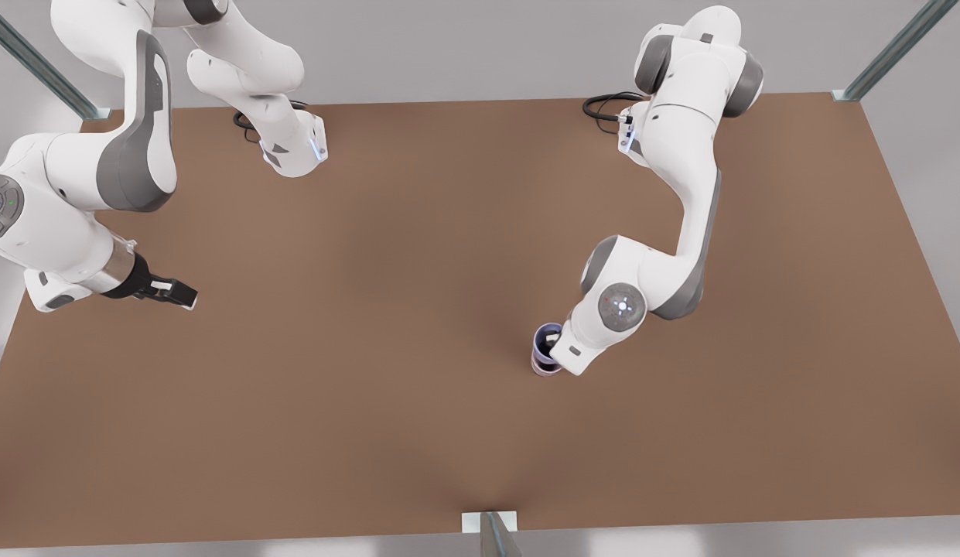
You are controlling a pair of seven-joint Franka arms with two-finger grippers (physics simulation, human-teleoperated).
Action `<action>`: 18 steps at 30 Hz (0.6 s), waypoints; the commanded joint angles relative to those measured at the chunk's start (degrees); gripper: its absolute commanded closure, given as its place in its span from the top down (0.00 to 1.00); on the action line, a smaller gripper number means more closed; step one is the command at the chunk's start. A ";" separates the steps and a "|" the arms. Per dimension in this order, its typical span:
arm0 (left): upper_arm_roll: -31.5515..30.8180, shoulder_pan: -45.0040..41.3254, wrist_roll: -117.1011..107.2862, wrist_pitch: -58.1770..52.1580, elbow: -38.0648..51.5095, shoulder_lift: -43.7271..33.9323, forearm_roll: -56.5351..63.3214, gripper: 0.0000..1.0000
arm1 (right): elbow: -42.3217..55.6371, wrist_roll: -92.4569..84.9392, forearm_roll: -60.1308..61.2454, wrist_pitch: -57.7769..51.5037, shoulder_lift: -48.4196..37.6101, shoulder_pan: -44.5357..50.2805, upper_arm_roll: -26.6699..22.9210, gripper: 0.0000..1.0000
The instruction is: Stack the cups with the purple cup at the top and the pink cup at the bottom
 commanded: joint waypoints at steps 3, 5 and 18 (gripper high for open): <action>-0.02 0.36 -6.40 0.52 -0.08 0.01 -0.10 0.21 | 0.12 -6.12 0.04 0.11 -0.06 0.05 -0.01 1.00; -0.11 0.54 -6.40 0.78 -0.08 0.01 -0.10 0.21 | 0.12 -6.12 0.04 0.20 -0.06 0.14 -0.01 1.00; -0.11 1.15 -6.40 2.02 -0.08 0.89 -0.54 0.21 | 0.03 -6.12 0.04 0.64 0.03 0.14 -0.01 1.00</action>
